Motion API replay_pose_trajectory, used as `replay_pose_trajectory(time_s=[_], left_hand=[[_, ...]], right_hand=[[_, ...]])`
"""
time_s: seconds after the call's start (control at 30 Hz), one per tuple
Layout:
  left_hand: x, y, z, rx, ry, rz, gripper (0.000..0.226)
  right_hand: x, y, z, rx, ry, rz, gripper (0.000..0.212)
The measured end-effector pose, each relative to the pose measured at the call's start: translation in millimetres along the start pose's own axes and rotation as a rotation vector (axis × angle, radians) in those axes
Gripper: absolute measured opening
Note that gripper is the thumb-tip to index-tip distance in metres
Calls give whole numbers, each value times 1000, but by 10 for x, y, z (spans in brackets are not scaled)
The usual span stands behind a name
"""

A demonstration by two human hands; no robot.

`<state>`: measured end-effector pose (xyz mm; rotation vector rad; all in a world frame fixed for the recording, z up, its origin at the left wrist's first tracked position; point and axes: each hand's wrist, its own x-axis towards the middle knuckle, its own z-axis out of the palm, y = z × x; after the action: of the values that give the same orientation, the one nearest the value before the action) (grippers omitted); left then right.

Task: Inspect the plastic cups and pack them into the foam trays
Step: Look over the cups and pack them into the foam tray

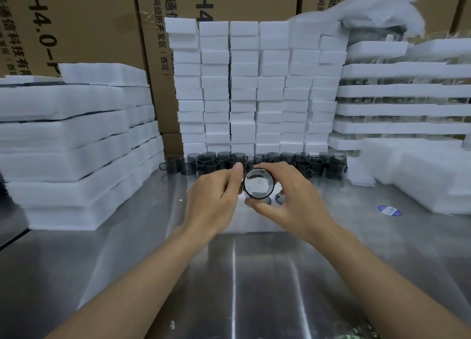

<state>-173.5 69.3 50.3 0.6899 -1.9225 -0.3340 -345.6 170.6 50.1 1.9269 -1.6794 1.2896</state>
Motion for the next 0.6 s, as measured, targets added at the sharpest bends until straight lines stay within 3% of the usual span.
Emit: replay_pose_trajectory(time_s=[0.2,0.33,0.4,0.47,0.6], left_hand=[[3,-66,21,147,-87,10,77],[-6,-27,12,195,-111,17,51],[2,-5,-27,122,-137,48,39],[13,13,-70,58,-180,102,47],[9,11,-72,55,-186,175,59]], right_hand=[[8,28,28,6,-69,18,58],[-2,73,14,-78,-2,-36,60],[3,94,14,-132,44,-58,74],[22,90,21,-185,84,-73,86],[48,68,13,-218,110,-108,92]])
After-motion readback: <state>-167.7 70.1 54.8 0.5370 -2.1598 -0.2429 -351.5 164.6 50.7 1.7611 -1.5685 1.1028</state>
